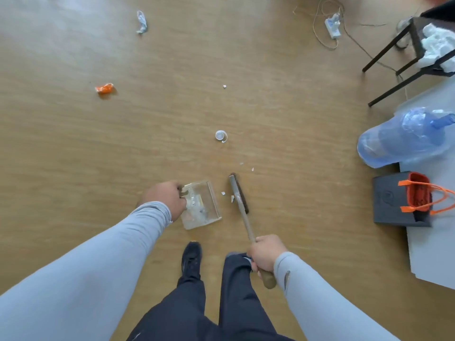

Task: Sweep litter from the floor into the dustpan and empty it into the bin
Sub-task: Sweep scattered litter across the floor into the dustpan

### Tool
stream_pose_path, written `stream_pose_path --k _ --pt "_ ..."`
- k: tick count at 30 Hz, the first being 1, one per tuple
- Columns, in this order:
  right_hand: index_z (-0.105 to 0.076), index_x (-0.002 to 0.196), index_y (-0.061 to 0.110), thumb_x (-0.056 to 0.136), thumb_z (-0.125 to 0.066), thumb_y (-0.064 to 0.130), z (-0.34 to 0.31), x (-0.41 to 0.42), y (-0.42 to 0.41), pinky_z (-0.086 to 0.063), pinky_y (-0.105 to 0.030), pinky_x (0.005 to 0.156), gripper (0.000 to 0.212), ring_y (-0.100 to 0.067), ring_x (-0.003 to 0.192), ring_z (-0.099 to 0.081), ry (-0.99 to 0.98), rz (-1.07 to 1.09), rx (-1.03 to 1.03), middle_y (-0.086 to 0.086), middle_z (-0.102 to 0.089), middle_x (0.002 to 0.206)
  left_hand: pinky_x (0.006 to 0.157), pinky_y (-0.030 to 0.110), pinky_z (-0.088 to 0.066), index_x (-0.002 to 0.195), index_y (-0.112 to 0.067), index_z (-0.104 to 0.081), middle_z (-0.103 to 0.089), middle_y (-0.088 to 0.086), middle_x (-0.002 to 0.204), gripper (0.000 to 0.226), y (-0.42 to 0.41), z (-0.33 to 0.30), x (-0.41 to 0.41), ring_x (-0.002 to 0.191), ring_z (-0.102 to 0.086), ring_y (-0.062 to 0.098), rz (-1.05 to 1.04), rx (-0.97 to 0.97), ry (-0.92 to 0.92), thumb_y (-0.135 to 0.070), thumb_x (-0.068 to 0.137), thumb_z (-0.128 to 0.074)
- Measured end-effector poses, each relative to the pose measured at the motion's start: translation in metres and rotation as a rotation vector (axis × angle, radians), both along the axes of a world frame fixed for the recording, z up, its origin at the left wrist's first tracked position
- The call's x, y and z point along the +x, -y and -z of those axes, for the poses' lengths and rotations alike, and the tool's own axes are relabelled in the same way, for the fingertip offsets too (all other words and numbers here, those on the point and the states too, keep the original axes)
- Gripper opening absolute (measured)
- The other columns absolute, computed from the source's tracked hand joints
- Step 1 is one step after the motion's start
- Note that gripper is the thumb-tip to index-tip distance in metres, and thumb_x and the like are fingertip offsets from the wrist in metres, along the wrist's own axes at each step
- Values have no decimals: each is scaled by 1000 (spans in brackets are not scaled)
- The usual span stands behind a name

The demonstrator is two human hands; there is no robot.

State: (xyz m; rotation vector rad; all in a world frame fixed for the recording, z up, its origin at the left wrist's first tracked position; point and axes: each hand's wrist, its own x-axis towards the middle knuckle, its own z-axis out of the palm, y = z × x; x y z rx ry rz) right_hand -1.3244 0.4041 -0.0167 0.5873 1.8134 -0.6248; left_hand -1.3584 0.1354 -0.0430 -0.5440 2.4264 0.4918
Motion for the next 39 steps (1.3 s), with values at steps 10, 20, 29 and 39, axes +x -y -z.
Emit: stream_pose_path --k 10,20,29,39 --pt "-43 150 21 88 -51 4 -40 1 -43 -42 -27 44 64 -21 49 -43 -19 106 -62 -11 -53 62 68 33 -55 101 -31 -62 -66 -6 85 16 6 5 -2 78 -64 24 18 -20 -4 -31 88 -52" --pt "-50 143 15 89 -56 5 -31 -1 -17 -37 -26 43 55 -19 46 -40 76 192 -139 -10 -51 57 59 30 -46 94 -29 -60 -63 -6 78 10 3 7 -4 69 -60 20 45 -39 -17 -30 89 -51" --pt "-41 151 22 87 -54 6 -102 -5 -36 -41 -29 44 67 -22 51 -43 -63 86 -113 -15 -54 68 71 32 -55 112 -29 -66 -70 -4 99 29 32 -22 14 80 -64 22 -78 104 -24 -27 85 -55" --pt "-41 152 17 90 -52 5 -100 -86 -64 -40 -25 42 64 -17 40 -44 -251 93 8 -7 -53 52 73 28 -50 111 -30 -67 -72 -3 102 30 26 -35 -52 83 -63 23 -204 120 -82 -29 82 -61"
